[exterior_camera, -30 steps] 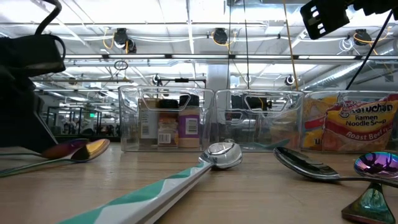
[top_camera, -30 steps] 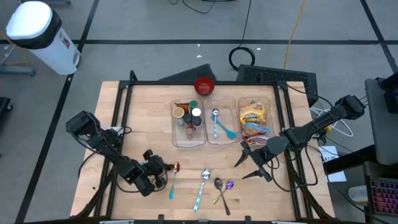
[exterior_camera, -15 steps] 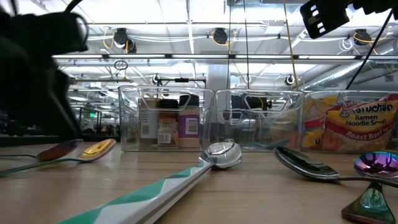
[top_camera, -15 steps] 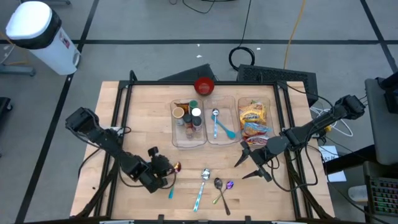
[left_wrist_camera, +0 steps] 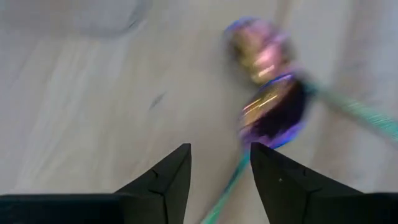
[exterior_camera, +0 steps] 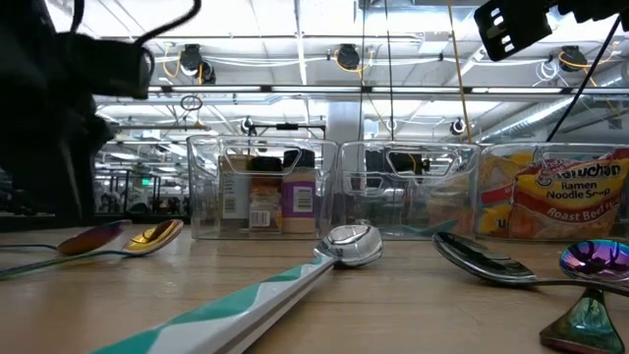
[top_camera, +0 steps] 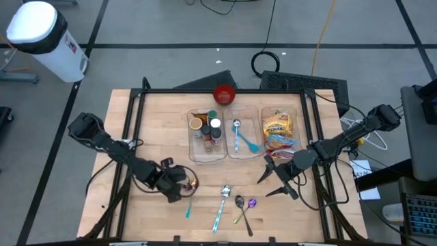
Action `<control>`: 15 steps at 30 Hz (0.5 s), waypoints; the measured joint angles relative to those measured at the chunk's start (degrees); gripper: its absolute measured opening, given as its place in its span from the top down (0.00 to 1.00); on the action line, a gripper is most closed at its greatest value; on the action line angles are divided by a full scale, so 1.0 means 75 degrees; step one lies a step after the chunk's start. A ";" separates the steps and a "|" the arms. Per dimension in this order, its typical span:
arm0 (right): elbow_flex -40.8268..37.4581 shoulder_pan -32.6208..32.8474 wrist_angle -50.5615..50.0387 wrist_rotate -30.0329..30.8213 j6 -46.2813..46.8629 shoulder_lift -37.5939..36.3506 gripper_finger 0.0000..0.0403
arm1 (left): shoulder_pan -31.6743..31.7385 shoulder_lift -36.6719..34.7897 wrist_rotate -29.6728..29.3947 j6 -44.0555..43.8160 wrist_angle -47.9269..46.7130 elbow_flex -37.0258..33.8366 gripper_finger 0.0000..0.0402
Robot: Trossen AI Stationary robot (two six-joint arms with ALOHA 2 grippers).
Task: Pick & Place Food Item
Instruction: Put the left purple spoon into the middle transparent bin
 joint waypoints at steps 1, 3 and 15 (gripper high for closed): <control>0.0000 0.0002 -0.0002 0.0000 -0.0003 0.0002 0.37 | 0.0009 0.0000 0.0016 -0.0171 -0.0256 0.0000 0.56; 0.0000 0.0000 -0.0003 0.0003 0.0000 0.0000 0.37 | 0.0007 0.0030 0.0013 -0.0457 -0.0526 0.0000 0.56; 0.0003 0.0001 -0.0003 0.0000 -0.0001 0.0001 0.37 | -0.0308 0.0044 0.0074 -0.0594 -0.0232 -0.0068 0.56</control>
